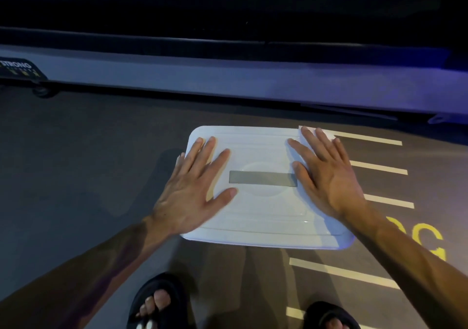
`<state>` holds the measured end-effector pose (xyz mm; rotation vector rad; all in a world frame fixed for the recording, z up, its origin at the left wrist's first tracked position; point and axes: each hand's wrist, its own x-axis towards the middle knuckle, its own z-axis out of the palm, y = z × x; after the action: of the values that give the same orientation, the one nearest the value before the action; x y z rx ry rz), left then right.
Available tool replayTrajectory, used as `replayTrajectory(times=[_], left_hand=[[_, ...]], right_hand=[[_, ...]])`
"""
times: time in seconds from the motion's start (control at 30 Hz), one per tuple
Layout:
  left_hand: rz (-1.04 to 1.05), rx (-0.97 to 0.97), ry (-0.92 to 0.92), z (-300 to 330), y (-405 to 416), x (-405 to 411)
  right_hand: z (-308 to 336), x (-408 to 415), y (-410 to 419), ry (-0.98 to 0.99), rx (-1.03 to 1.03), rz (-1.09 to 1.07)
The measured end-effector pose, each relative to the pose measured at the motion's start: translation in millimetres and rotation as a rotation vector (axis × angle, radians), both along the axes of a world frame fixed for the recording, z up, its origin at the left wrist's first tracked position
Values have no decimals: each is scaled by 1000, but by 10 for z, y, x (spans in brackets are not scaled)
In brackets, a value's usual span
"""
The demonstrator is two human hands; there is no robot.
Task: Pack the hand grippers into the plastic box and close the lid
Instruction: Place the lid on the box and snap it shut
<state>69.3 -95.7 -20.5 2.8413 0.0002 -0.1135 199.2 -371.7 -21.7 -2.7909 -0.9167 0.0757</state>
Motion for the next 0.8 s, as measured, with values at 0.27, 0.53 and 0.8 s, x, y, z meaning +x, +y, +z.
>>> replayTrajectory(times=[0.27,0.53,0.8], left_hand=[[88,-86,-32,110,83,264],[348,-327,163,208,270,765],[317,-365,198,118,423,846]], right_hand=[[29,46,44,25,-29,-2],[128,455,-22,88,207,-242],[247,698,-113,463,452,-419]])
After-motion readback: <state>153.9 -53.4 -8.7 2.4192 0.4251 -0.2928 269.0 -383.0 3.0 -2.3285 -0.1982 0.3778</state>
